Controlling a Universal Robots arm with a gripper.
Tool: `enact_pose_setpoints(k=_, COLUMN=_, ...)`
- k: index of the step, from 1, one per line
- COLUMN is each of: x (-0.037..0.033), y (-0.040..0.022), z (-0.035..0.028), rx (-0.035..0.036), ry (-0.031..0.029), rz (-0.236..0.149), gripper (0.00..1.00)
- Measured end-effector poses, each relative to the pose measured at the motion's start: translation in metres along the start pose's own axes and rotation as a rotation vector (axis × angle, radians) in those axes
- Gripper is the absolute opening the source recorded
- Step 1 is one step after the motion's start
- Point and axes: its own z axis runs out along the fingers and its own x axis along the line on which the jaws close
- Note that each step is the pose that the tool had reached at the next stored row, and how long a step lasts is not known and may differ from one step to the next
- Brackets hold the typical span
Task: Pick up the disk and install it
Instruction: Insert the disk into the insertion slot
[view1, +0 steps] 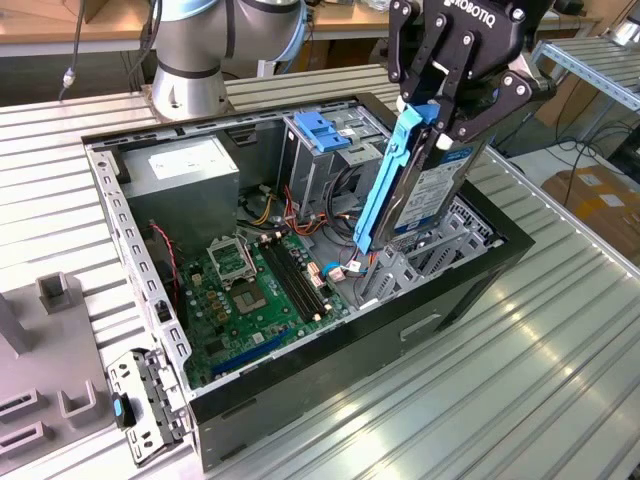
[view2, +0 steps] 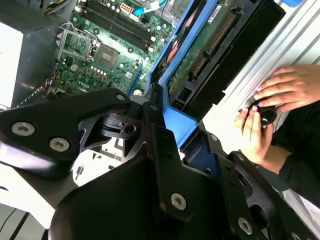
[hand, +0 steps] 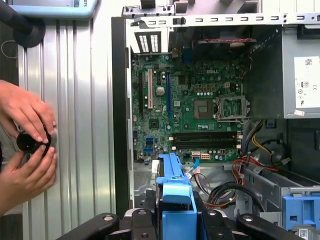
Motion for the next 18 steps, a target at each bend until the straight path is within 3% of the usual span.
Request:
enact_pose_setpoints(k=1, x=-0.0002, y=-0.0067, z=0.0002, rx=-0.0003, ry=0.0001, rz=0.000, gripper=0.37)
enact_pose_setpoints(k=6, x=-0.0008, y=-0.0277, z=0.0012, rx=-0.0007, ry=0.0000, rz=0.000, gripper=0.37)
enact_pose_setpoints(k=18, x=-0.0008, y=-0.0294, z=0.0012, rx=-0.0008, ry=0.0000, rz=0.000, gripper=0.37)
